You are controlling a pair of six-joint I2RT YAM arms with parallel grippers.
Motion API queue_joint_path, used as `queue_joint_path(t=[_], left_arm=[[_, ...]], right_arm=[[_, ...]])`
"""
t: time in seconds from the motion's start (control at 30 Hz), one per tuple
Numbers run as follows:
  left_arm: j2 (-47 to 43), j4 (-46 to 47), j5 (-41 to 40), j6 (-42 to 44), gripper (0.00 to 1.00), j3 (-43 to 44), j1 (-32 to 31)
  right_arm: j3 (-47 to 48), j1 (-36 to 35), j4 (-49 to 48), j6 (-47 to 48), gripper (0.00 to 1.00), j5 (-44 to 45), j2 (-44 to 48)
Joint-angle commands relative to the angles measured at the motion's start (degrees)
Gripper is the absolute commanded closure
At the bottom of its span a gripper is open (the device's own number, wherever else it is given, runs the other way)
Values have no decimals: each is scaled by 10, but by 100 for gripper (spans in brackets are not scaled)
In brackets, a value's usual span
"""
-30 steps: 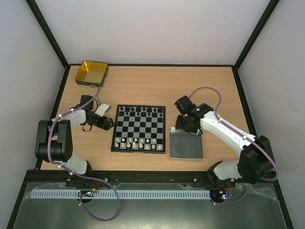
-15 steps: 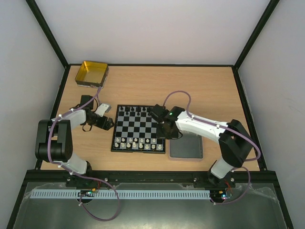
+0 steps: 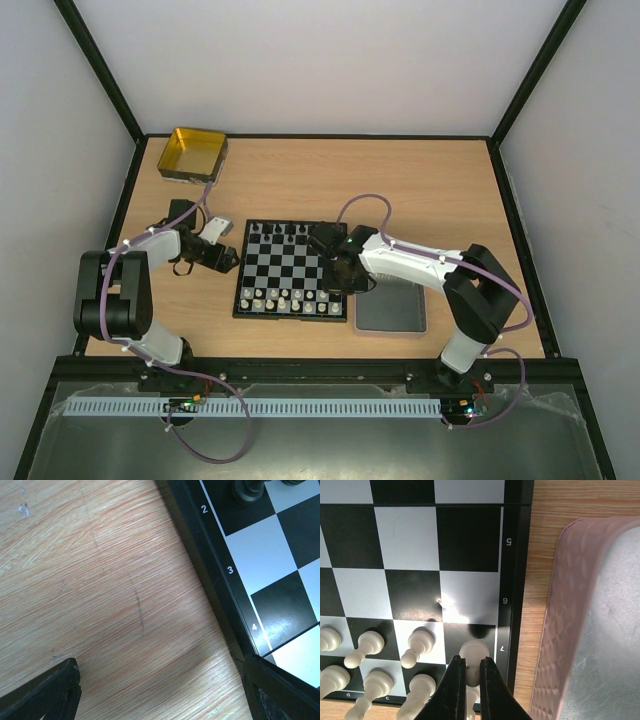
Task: Set up the chess pieces on the board
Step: Place the chess piece on the chessboard.
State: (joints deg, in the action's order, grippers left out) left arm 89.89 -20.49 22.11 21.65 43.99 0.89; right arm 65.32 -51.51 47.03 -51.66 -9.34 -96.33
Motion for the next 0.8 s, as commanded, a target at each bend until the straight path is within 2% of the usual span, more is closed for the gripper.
queue_joint_path(t=[0.0, 0.47, 0.77], left_arm=[[9, -29, 8, 4, 12, -4, -1], [10, -31, 9, 5, 12, -3, 0], [13, -31, 10, 5, 12, -3, 0]], right_arm=[[14, -3, -8, 0, 98, -1, -12], [1, -3, -17, 2, 97, -8, -27], [7, -4, -18, 3, 90, -16, -32]])
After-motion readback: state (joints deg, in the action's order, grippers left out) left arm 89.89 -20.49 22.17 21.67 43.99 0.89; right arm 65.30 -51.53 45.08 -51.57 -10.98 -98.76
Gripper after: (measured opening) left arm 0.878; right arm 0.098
